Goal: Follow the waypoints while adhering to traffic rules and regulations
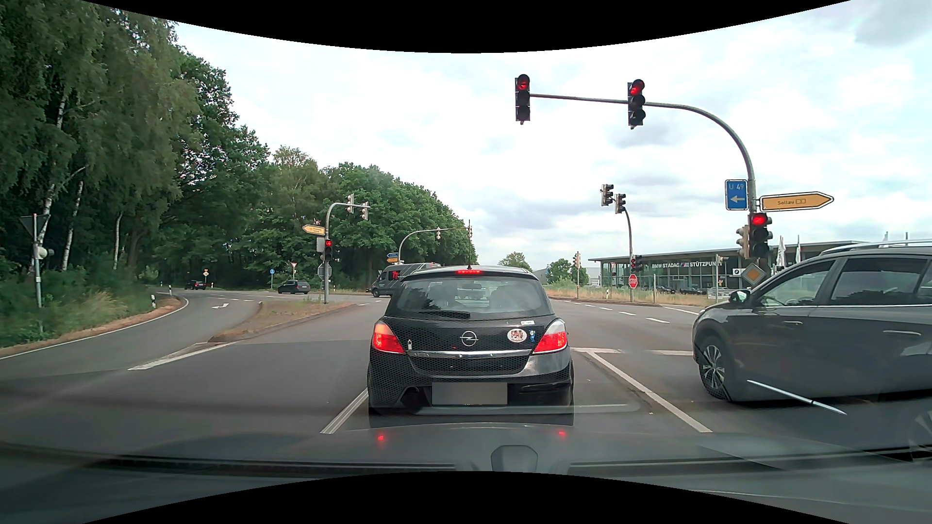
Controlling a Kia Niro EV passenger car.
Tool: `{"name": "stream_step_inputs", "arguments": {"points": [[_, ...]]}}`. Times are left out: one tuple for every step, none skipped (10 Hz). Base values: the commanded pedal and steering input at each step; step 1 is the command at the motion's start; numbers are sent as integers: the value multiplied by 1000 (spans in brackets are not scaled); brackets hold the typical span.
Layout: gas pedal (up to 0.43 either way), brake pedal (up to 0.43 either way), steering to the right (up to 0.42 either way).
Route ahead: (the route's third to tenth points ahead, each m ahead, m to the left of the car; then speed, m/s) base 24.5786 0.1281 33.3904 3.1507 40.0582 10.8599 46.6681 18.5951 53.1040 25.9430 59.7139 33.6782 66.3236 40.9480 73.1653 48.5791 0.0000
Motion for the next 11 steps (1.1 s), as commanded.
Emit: {"name": "stream_step_inputs", "arguments": {"points": [[0,268,-4],[0,268,-4],[0,268,-4],[0,268,-4],[0,268,-4],[0,268,-4],[0,268,-4],[0,268,-4],[0,268,-4],[0,268,-4],[0,268,-4]]}}
